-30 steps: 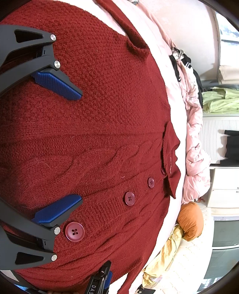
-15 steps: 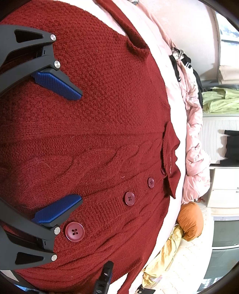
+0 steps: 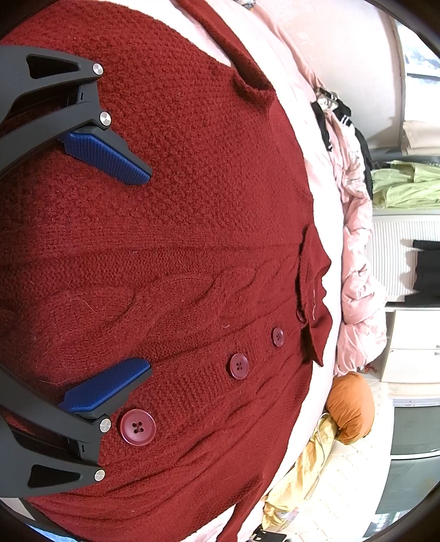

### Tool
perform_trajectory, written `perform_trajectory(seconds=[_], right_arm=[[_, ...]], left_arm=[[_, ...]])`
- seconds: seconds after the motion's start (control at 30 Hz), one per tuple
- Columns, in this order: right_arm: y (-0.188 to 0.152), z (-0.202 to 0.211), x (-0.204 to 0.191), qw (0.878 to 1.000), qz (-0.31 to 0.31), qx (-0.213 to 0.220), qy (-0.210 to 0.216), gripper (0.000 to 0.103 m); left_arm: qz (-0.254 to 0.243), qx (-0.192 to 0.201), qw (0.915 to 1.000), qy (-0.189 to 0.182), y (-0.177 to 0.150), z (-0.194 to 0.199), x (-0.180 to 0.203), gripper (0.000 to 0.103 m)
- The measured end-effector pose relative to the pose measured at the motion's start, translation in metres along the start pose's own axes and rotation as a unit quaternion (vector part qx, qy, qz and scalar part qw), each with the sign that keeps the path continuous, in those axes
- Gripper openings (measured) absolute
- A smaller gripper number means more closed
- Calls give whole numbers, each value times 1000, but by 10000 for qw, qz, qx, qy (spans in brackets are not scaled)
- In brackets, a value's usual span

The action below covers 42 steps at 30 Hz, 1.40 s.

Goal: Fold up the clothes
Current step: 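Grasp the sleeve cuff beside the right gripper and lift it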

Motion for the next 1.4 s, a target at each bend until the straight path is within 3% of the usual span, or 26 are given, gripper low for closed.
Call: perform_trajectory(seconds=[0.1, 0.2, 0.3, 0.37, 0.47, 0.93, 1.03, 1.07, 1.1, 1.17, 1.2, 1.3, 1.4], right_arm=[[41, 41, 54, 9970, -545, 533, -139, 74], [67, 77, 101, 9869, -1316, 922, 146, 74], [87, 102, 142, 9667, -2124, 1300, 596, 74], [97, 114, 165, 9534, -2470, 1596, 673, 74], [105, 120, 189, 9447, -2732, 1700, 635, 74], [157, 91, 202, 9655, -2158, 1434, -259, 74], [171, 89, 204, 9709, -1792, 1449, -646, 73], [167, 89, 212, 9705, -1800, 1382, -813, 71], [162, 88, 219, 9698, -1808, 1314, -978, 61], [153, 88, 234, 9674, -1821, 1176, -1309, 29], [149, 88, 241, 9658, -1830, 1112, -1464, 4], [134, 94, 260, 9594, -2238, 1524, -795, 3], [135, 93, 258, 9611, -2135, 1376, -1084, 3]], left_arm=[[-3, -1, 10000, -12, 0, 0, -2, 103], [-11, 2, 10000, -18, -1, 1, -4, 103], [-12, 3, 10000, -8, 0, 1, -5, 103], [-11, 3, 10000, -7, -1, 1, -5, 103], [-13, 3, 10000, 2, -1, 2, -6, 103], [-18, -12, 10000, 5, -4, 1, -9, 103], [-16, -20, 10000, 10, -4, 1, -9, 103], [-18, -18, 10000, 8, -4, 2, -10, 103], [-20, -15, 10000, 6, -4, 2, -10, 103], [-22, -5, 10000, 19, -4, 2, -11, 103], [-24, 0, 10000, 25, -4, 2, -11, 103], [-24, -3, 10000, 20, -4, 2, -12, 103], [-24, 20, 10000, 23, -3, 2, -12, 103]])
Point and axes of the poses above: each gripper's, at about its wrist camera, not at the fingertips, and z roughly against the way its jaws point, x to its right, y to its top, the point moved 10 cm from there along -z, roughly the way its jaws point, and after that the axes turned 4 degrees about y, right-handed, at the moved point
